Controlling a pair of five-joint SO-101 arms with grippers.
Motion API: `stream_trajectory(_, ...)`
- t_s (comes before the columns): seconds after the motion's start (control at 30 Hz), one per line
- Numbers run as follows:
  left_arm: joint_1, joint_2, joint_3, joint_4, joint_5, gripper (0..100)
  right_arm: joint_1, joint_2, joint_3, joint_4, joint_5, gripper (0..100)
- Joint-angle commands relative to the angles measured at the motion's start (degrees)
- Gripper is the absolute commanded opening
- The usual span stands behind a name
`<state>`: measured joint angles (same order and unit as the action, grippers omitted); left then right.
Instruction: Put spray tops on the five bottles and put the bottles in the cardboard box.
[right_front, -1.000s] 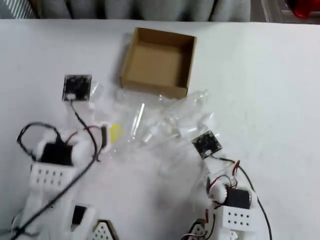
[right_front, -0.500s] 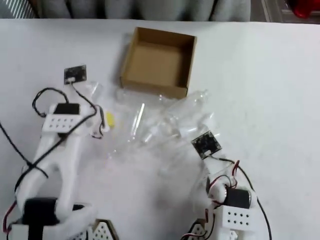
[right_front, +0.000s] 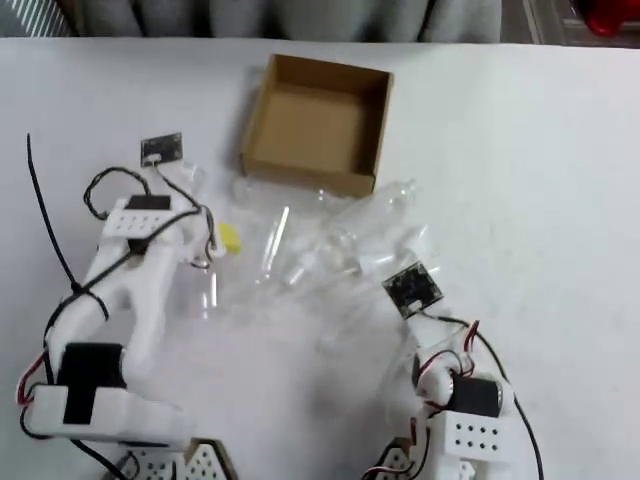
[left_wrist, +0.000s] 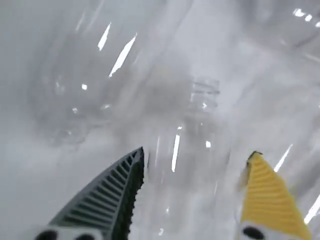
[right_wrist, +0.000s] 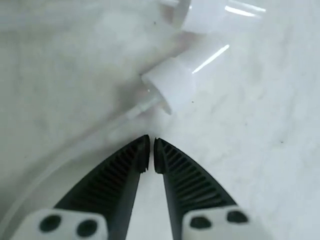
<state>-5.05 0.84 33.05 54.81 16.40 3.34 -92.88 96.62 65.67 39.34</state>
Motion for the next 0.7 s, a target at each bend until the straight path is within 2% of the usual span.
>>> stream_trajectory(0.0,-0.48,0.75,-3.69,-1.67,0.18,35,-0.13,-10.42,0.18,0.57,0.79,1.8)
stream_trajectory(0.1,-0.57,2.33,-4.84,-1.58,-1.49,34,-0.13,-10.42,0.18,0.57,0.79,1.8)
stream_trajectory(0.27,-0.13,4.18,-8.0,3.08,-13.01,34,-0.13,-10.42,0.18,0.57,0.79,1.8)
stream_trajectory(0.47,-0.31,8.04,-11.08,3.52,-18.73,34,-0.13,-10.42,0.18,1.01,0.79,1.8)
stream_trajectory(0.6,-0.13,9.8,-11.87,3.6,-19.6,34,-0.13,-10.42,0.18,1.01,0.79,1.8)
stream_trajectory(0.67,-0.13,10.07,-12.04,3.25,-18.73,29,-0.13,-10.42,0.18,1.01,0.79,1.8)
